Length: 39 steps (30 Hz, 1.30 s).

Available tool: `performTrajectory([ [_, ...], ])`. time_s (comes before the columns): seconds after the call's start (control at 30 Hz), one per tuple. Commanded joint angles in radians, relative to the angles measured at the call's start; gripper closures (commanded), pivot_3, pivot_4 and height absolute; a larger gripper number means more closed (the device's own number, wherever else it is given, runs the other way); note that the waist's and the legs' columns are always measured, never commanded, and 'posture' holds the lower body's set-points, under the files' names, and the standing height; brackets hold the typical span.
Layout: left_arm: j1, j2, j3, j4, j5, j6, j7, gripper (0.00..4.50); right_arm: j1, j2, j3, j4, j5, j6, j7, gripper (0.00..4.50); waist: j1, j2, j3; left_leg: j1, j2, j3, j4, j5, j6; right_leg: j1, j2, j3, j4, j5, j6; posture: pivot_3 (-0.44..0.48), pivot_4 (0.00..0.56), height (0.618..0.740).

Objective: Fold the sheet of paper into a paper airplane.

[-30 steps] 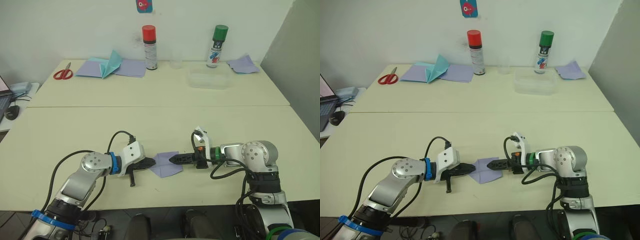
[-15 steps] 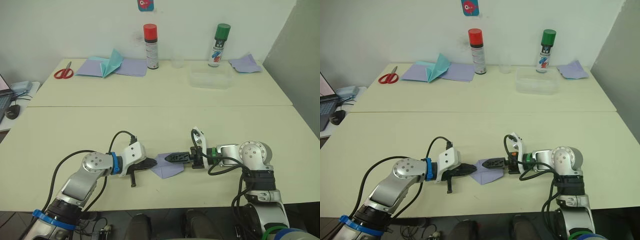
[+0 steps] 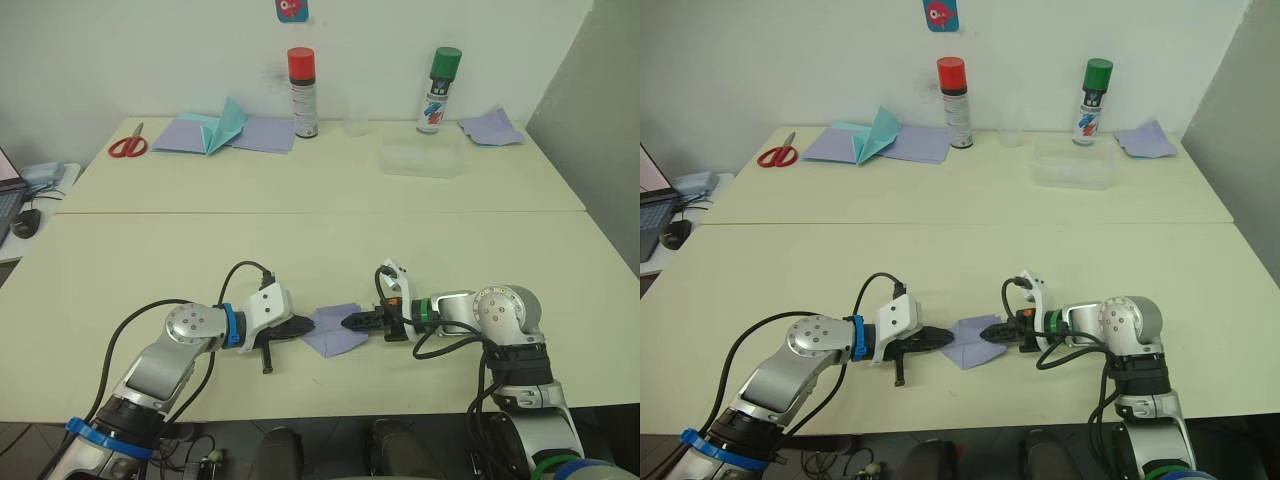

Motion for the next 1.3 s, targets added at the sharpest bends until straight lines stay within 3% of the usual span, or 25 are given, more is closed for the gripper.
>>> performTrajectory([
  [0.03, 0.014, 0.000, -0.026, 0.038, 0.035, 0.022, 0.004, 4.50, 0.000, -0.001, 0.002, -0.008, -0.003, -0.023, 0.009, 4.43, 0.000, 0.000, 0.000, 0.000, 0.000, 0.000, 0.000, 0.000, 0.000, 0.000, 0.000, 0.000, 0.000, 0.000, 0.000, 0.000, 0.150, 0.740],
  [0.2, 0.011, 0.006, 0.064, -0.009, -0.029, 0.040, 0.025, 4.50, 0.007, 0.003, -0.004, -0.026, -0.019, -0.091, 0.010, 4.43, -0.001, 0.000, 0.001, 0.000, 0.000, 0.000, 0.000, 0.000, 0.000, 0.000, 0.000, 0.000, -0.001, 0.000, 0.000, 0.000, 0.150, 0.740],
  [0.37, 0.027, 0.131, 0.255, -0.142, -0.193, 0.190, -0.026, 4.50, 0.009, -0.075, 0.070, -0.134, -0.061, -0.330, 0.122, 4.43, -0.007, -0.003, 0.013, -0.008, 0.001, -0.001, 0.000, 0.000, 0.000, -0.009, 0.002, -0.002, 0.000, 0.001, 0.001, 0.000, 0.150, 0.740],
  [0.43, 0.025, 0.177, 0.335, -0.159, -0.250, 0.237, -0.042, 4.50, 0.013, -0.116, 0.119, -0.176, -0.118, -0.509, 0.203, 4.43, -0.007, -0.003, 0.014, -0.017, 0.000, -0.001, 0.001, 0.000, 0.000, -0.017, 0.003, -0.003, 0.002, 0.001, 0.001, 0.000, 0.150, 0.740],
  [0.53, 0.017, 0.222, 0.412, -0.146, -0.293, 0.266, -0.056, 4.50, 0.028, -0.181, 0.208, -0.199, -0.247, -0.847, 0.356, 4.43, -0.006, -0.003, 0.014, -0.018, -0.001, 0.000, 0.000, 0.000, 0.000, -0.017, 0.003, -0.004, 0.001, 0.000, 0.000, 0.000, 0.150, 0.740],
  [0.67, -0.017, 0.256, 0.458, -0.099, -0.310, 0.278, -0.060, 4.50, 0.051, -0.247, 0.341, -0.059, -0.537, -1.617, 0.543, 4.43, -0.004, -0.004, 0.015, -0.021, -0.001, -0.001, 0.000, -0.002, -0.001, -0.017, 0.003, -0.005, -0.004, -0.001, 0.001, 0.000, 0.150, 0.740],
  [0.83, -0.067, 0.248, 0.433, -0.074, -0.258, 0.214, -0.032, 4.50, -0.017, -0.249, 0.450, 0.296, -0.813, -2.376, 0.523, 4.43, -0.004, -0.006, 0.017, -0.021, -0.002, 0.001, 0.001, -0.002, -0.001, -0.017, 0.003, -0.006, -0.004, -0.001, 0.001, 0.000, 0.150, 0.740],
  [0.93, -0.063, 0.240, 0.408, -0.131, -0.275, 0.227, -0.041, 4.50, -0.071, -0.236, 0.486, 0.480, -0.927, -2.634, 0.460, 4.43, -0.004, -0.006, 0.017, -0.020, -0.002, 0.002, 0.002, -0.001, -0.001, -0.016, 0.002, -0.004, -0.002, -0.001, 0.002, 0.000, 0.150, 0.740],
  [1.1, -0.019, 0.239, 0.345, -0.254, -0.297, 0.258, -0.066, 4.50, -0.133, -0.222, 0.516, 0.661, -1.062, -2.812, 0.355, 4.43, -0.002, -0.007, 0.018, -0.015, -0.001, 0.003, 0.003, -0.001, -0.002, -0.015, 0.001, -0.002, 0.002, 0.000, 0.001, 0.000, 0.150, 0.740],
  [1.3, 0.078, 0.168, 0.193, -0.325, -0.250, 0.242, -0.034, 4.50, -0.145, -0.231, 0.564, 0.744, -1.137, -2.899, 0.288, 4.43, 0.001, -0.007, 0.018, -0.012, -0.001, 0.001, 0.004, -0.001, -0.002, -0.011, 0.001, 0.000, 0.003, 0.000, 0.001, 0.000, 0.150, 0.740],
])
